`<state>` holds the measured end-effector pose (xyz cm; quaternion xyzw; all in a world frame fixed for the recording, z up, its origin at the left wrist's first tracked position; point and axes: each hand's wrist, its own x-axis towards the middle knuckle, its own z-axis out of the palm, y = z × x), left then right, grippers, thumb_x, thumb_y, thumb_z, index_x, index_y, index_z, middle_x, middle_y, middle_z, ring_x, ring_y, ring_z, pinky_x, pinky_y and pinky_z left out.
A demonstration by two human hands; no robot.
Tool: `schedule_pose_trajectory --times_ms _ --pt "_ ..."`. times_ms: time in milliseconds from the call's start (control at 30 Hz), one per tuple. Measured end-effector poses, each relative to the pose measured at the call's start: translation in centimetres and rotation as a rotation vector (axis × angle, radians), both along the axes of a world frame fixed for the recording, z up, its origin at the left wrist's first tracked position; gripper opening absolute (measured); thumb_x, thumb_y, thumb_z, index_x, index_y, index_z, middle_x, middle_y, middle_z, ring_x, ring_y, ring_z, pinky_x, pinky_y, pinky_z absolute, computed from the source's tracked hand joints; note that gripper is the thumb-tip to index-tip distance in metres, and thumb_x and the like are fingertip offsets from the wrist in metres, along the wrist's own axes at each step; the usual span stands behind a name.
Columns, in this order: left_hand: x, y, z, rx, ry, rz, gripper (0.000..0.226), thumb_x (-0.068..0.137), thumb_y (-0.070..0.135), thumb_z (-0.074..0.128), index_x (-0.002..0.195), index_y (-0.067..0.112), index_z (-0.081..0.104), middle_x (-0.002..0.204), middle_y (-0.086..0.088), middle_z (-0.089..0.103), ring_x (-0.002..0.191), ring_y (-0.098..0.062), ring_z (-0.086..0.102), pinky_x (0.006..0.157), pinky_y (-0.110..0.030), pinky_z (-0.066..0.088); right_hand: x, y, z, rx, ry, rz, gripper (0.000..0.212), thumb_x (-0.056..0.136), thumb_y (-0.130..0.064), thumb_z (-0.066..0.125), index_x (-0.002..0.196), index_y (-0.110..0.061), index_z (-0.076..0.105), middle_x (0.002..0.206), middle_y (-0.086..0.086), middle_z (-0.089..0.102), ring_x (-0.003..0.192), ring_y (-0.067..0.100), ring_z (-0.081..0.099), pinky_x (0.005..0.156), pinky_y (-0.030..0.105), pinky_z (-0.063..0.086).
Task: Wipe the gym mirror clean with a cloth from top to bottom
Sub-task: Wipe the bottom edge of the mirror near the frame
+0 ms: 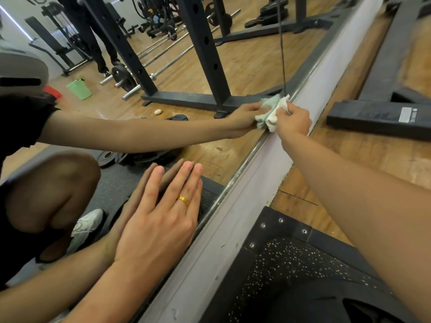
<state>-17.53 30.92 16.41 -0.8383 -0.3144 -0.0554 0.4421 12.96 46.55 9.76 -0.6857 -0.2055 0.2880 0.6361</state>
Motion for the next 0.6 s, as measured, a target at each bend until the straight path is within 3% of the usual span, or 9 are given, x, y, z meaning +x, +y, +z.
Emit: schedule_pose_trajectory --times_ms 100,200,267,433,500,600 --pt "0.2 -0.3 0.7 -0.051 0.122 0.057 0.060 0.096 0.021 0.044 0.149 -0.007 0.044 0.165 -0.022 0.028 0.153 -0.035 0.028 0.126 -0.061 0.001 -0.6 -0.8 1.9 0.215 -0.050 0.060 0.039 0.102 -0.020 0.061 0.140 -0.024 0.064 0.127 -0.001 0.069 0.106 0.012 0.064 0.091 0.021 0.053" --pt "0.3 -0.3 0.7 -0.065 0.099 0.074 0.060 0.095 0.020 0.044 0.147 -0.008 0.047 0.163 -0.022 0.031 0.153 -0.035 0.029 0.126 -0.060 0.005 -1.3 -0.7 4.5 0.372 -0.224 0.106 0.039 0.104 -0.019 0.060 0.142 -0.024 0.061 0.115 -0.003 0.063 0.101 0.003 0.060 0.092 0.015 0.051" --pt "0.3 -0.2 0.6 -0.058 0.107 0.082 0.059 0.095 0.020 0.042 0.146 -0.008 0.048 0.163 -0.022 0.032 0.152 -0.035 0.030 0.126 -0.060 0.005 -1.7 -0.3 5.0 0.355 -0.276 0.070 0.039 0.105 -0.019 0.059 0.143 -0.024 0.060 0.116 -0.002 0.062 0.098 0.002 0.058 0.086 0.009 0.047" --pt "0.2 -0.3 0.7 -0.073 0.119 0.081 0.058 0.096 0.021 0.038 0.146 -0.008 0.047 0.163 -0.023 0.031 0.152 -0.036 0.030 0.126 -0.061 0.003 -0.8 -0.5 3.7 0.071 -0.040 -0.014 0.038 0.104 -0.018 0.059 0.141 -0.026 0.063 0.136 -0.002 0.067 0.119 0.020 0.064 0.092 0.021 0.049" --pt "0.4 -0.2 0.7 -0.060 0.119 0.074 0.059 0.096 0.021 0.039 0.147 -0.008 0.046 0.163 -0.023 0.030 0.153 -0.036 0.028 0.126 -0.061 0.002 -2.3 -1.9 3.8 0.185 -0.093 0.052 0.038 0.104 -0.018 0.060 0.141 -0.024 0.063 0.128 -0.003 0.067 0.112 0.014 0.065 0.094 0.021 0.052" --pt "0.4 -0.2 0.8 -0.048 0.099 0.056 0.059 0.096 0.021 0.038 0.147 -0.008 0.046 0.162 -0.023 0.031 0.152 -0.036 0.029 0.126 -0.061 0.003 -5.6 -5.5 2.6 0.392 -0.308 0.182 0.038 0.103 -0.017 0.062 0.140 -0.020 0.063 0.109 -0.003 0.063 0.094 -0.002 0.059 0.081 0.008 0.047"
